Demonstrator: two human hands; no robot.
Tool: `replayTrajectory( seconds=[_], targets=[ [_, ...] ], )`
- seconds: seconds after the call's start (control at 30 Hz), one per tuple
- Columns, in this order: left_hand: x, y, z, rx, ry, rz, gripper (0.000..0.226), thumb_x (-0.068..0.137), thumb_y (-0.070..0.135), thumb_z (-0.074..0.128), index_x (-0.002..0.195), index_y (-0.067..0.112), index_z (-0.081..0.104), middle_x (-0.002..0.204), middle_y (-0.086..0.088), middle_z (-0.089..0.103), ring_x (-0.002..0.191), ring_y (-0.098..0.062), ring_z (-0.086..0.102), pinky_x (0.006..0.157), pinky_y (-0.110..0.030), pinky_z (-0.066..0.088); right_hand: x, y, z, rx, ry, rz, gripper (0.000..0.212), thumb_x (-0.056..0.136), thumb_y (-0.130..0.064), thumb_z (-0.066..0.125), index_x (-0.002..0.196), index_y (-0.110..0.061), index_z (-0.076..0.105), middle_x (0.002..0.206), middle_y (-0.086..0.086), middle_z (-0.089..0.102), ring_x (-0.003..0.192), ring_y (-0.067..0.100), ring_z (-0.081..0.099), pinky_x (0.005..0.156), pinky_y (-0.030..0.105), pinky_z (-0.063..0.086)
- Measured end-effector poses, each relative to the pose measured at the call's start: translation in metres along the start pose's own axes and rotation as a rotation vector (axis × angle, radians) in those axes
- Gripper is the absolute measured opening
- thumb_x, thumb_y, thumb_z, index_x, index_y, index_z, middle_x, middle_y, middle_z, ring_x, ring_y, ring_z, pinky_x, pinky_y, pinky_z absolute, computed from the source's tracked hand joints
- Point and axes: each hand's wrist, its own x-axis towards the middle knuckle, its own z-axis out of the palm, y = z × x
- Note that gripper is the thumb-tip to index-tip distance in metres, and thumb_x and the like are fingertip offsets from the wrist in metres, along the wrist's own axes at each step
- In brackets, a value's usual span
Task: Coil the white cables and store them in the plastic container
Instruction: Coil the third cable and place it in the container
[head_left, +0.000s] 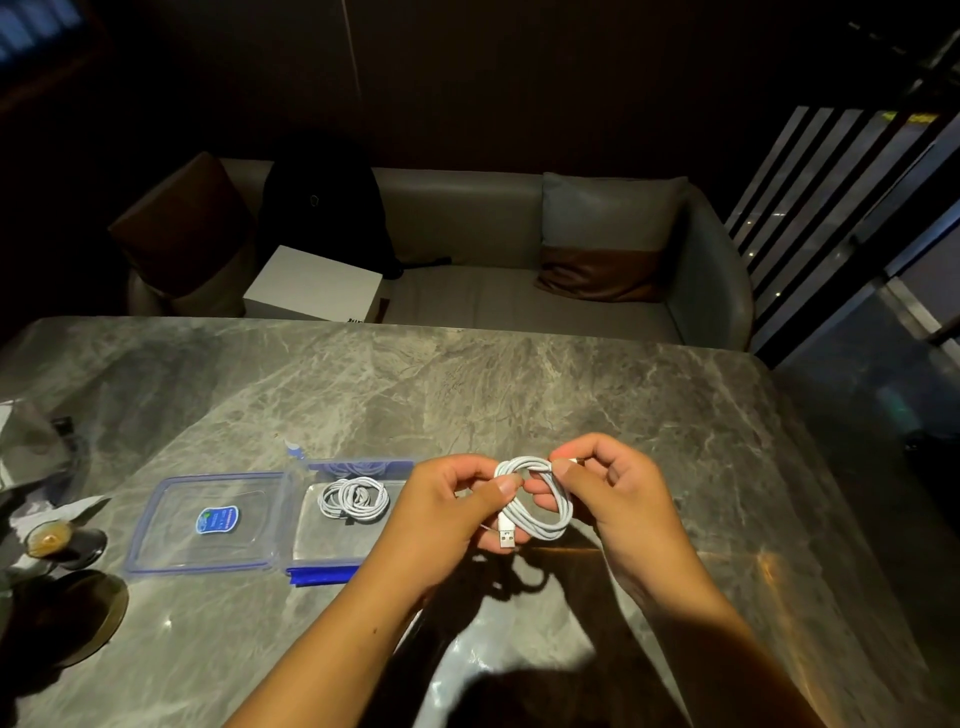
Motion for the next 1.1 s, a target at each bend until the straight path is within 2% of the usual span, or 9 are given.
replayTrajectory(
  seconds=[0.1, 0.27, 0.47, 0.63, 0.7, 0.8, 0.87, 1.0, 1.1],
  targets=[
    [0.002, -0.003, -0.004, 0.027, -0.011, 0.027, 0.013, 0.093, 0.005, 0.062, 0.098, -0.005, 0.068, 0.075, -0.021, 0.068, 0.056, -0.024, 0.066, 0.05, -0.029, 0.053, 0.006, 0.003, -0.003, -0.095, -0.03, 0.005, 0.015, 0.091, 0.001, 0.059, 0.087, -0.008, 0.071, 0.081, 0.017, 0.075, 0.071, 0.023, 0.073, 0.066, 0.034, 0.058],
    [0.005, -0.011, -0.015, 0.057, -0.041, 0.011, 0.013, 0.093, 0.006, 0.062, 0.097, -0.005, 0.069, 0.068, -0.02, 0.065, 0.053, -0.026, 0.059, 0.051, -0.029, 0.048, 0.013, 0.005, -0.011, -0.266, -0.212, 0.048, 0.018, 0.094, -0.005, 0.059, 0.089, -0.011, 0.076, 0.085, 0.016, 0.075, 0.075, 0.019, 0.07, 0.062, 0.029, 0.056],
    [0.007, -0.017, -0.021, 0.129, -0.043, 0.007, 0.015, 0.094, 0.006, 0.06, 0.093, -0.003, 0.072, 0.066, -0.022, 0.07, 0.059, -0.027, 0.066, 0.054, -0.029, 0.05, 0.02, 0.017, -0.01, -0.303, -0.225, -0.013, 0.022, 0.093, -0.001, 0.058, 0.084, -0.01, 0.076, 0.076, 0.017, 0.072, 0.064, 0.017, 0.062, 0.06, 0.028, 0.051],
    [0.007, -0.024, -0.03, 0.149, 0.055, 0.008, 0.012, 0.091, 0.004, 0.066, 0.095, -0.003, 0.074, 0.081, -0.032, 0.069, 0.066, -0.027, 0.064, 0.054, -0.026, 0.055, 0.024, 0.025, 0.0, -0.35, -0.219, -0.009, 0.019, 0.093, -0.003, 0.058, 0.085, -0.009, 0.074, 0.07, 0.014, 0.069, 0.058, 0.018, 0.056, 0.053, 0.028, 0.045],
    [0.007, -0.027, -0.037, 0.146, 0.097, 0.01, 0.012, 0.09, 0.004, 0.067, 0.095, -0.005, 0.072, 0.078, -0.035, 0.066, 0.065, -0.028, 0.06, 0.055, -0.028, 0.053, 0.025, 0.03, 0.008, -0.372, -0.203, -0.001, 0.019, 0.093, -0.005, 0.059, 0.085, -0.011, 0.075, 0.067, 0.008, 0.069, 0.055, 0.014, 0.057, 0.05, 0.027, 0.044],
    [0.006, -0.034, -0.049, 0.168, 0.182, -0.013, 0.013, 0.09, 0.012, 0.068, 0.087, 0.0, 0.072, 0.062, -0.017, 0.062, 0.057, -0.022, 0.055, 0.055, -0.032, 0.052, 0.026, 0.04, 0.024, -0.365, -0.155, 0.043, 0.017, 0.094, -0.005, 0.058, 0.088, -0.008, 0.074, 0.064, 0.001, 0.067, 0.048, 0.006, 0.057, 0.048, 0.025, 0.045],
    [0.007, -0.04, -0.058, 0.166, 0.226, -0.043, 0.015, 0.09, 0.017, 0.069, 0.083, 0.003, 0.073, 0.061, -0.008, 0.061, 0.057, -0.02, 0.055, 0.059, -0.035, 0.053, 0.029, 0.048, 0.035, -0.365, -0.126, 0.072, 0.018, 0.095, -0.007, 0.058, 0.088, -0.01, 0.074, 0.065, 0.001, 0.067, 0.05, 0.007, 0.059, 0.051, 0.027, 0.049],
    [0.01, -0.051, -0.078, 0.118, 0.268, -0.087, 0.008, 0.087, 0.013, 0.072, 0.085, 0.005, 0.074, 0.065, -0.008, 0.066, 0.063, -0.023, 0.062, 0.07, -0.043, 0.058, 0.041, 0.062, 0.056, -0.416, -0.109, 0.07, 0.019, 0.094, -0.011, 0.059, 0.085, -0.018, 0.075, 0.071, 0.002, 0.072, 0.057, 0.011, 0.064, 0.051, 0.025, 0.05],
    [0.012, -0.061, -0.096, 0.127, 0.308, -0.108, 0.005, 0.085, 0.005, 0.072, 0.084, 0.009, 0.074, 0.06, -0.001, 0.068, 0.06, -0.02, 0.065, 0.07, -0.041, 0.058, 0.052, 0.074, 0.072, -0.445, -0.116, 0.064, 0.018, 0.092, -0.008, 0.061, 0.088, -0.016, 0.076, 0.079, 0.007, 0.074, 0.065, 0.016, 0.068, 0.053, 0.023, 0.051]
  ],
)
